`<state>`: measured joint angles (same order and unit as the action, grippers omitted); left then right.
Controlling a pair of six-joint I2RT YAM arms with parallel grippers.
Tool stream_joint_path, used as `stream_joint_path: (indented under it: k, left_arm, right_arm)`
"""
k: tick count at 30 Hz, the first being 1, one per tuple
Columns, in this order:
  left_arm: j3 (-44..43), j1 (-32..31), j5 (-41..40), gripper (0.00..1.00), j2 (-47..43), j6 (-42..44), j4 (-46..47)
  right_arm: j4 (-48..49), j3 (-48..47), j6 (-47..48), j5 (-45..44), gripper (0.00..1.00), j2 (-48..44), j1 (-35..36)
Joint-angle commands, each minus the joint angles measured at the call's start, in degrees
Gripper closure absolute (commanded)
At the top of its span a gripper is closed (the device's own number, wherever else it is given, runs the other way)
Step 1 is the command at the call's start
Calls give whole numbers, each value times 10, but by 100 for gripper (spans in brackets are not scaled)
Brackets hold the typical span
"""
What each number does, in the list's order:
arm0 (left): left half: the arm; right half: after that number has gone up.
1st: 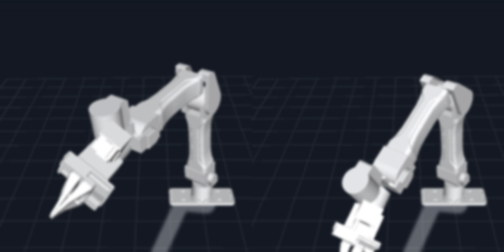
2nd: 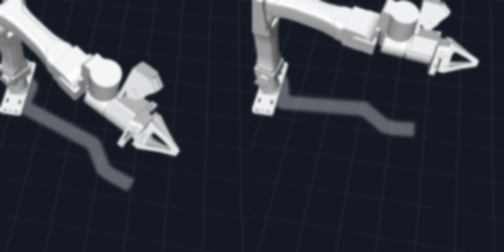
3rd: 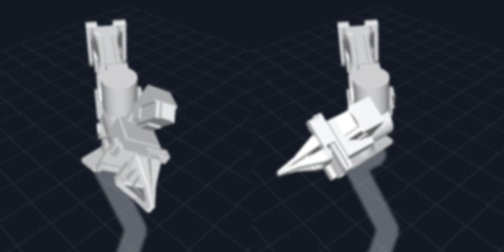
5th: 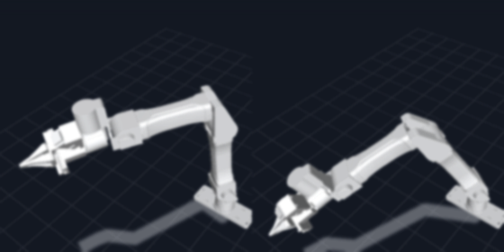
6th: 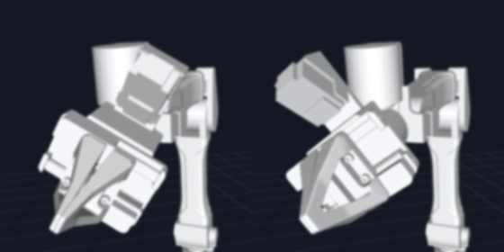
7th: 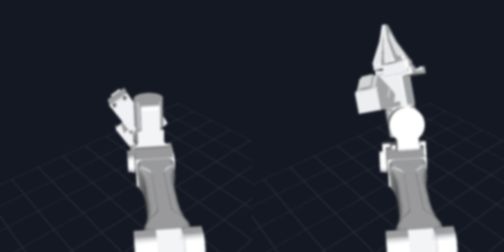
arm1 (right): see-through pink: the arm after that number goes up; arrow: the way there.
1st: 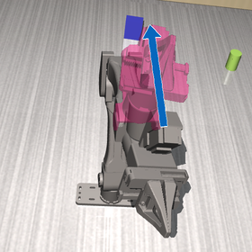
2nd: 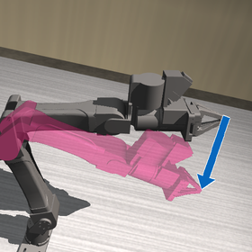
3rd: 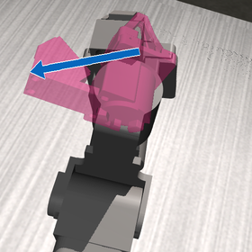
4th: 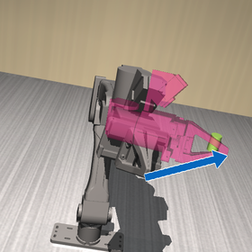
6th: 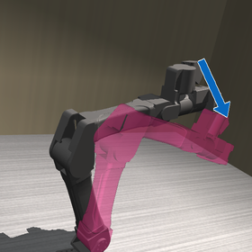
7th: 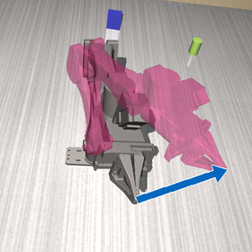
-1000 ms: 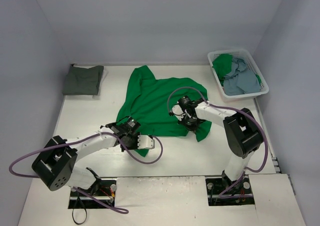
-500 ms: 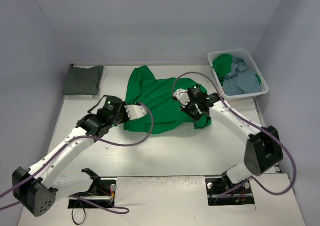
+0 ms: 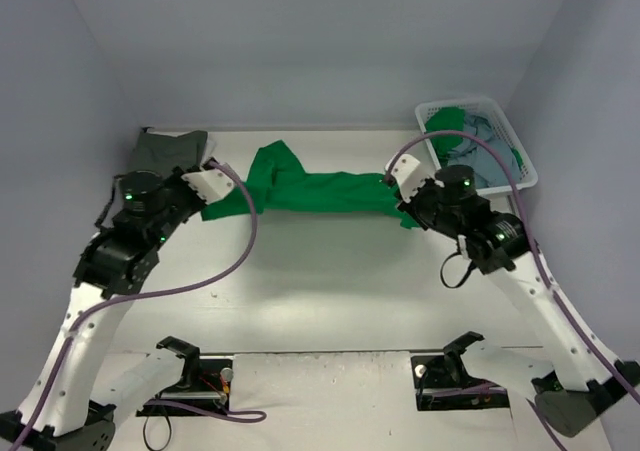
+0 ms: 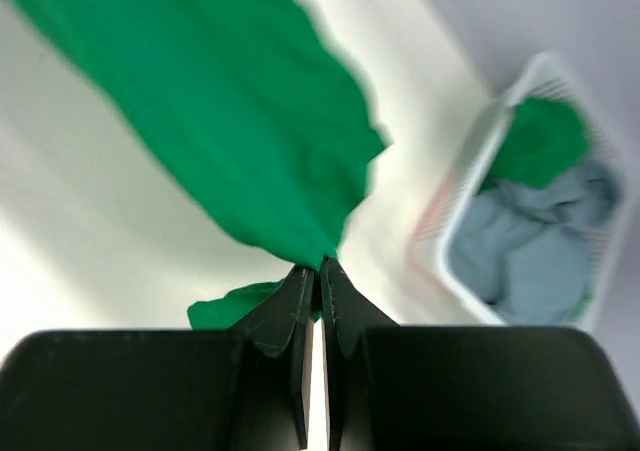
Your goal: Fold and stack the t-shirts
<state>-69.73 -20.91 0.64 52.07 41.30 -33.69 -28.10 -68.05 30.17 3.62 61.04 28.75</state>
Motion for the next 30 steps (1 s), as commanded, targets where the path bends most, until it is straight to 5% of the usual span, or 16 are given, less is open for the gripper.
stream_joint_path:
  k: [1, 10, 20, 30]
  left_arm:
    - [-76, 26, 5, 100, -36, -13, 35]
    - [-278, 69, 30, 100, -48, -101, 24]
    - [-464, 93, 83, 100, -9, -174, -17]
    - [-463, 96, 109, 100, 2, -187, -25]
  right_arm:
    - [23, -38, 37, -34, 100, -54, -1]
    - [56, -123, 39, -63, 100, -93, -34]
    - [54, -269, -7, 1, 100, -69, -48]
    - [56, -272, 0, 34, 100, -60, -48]
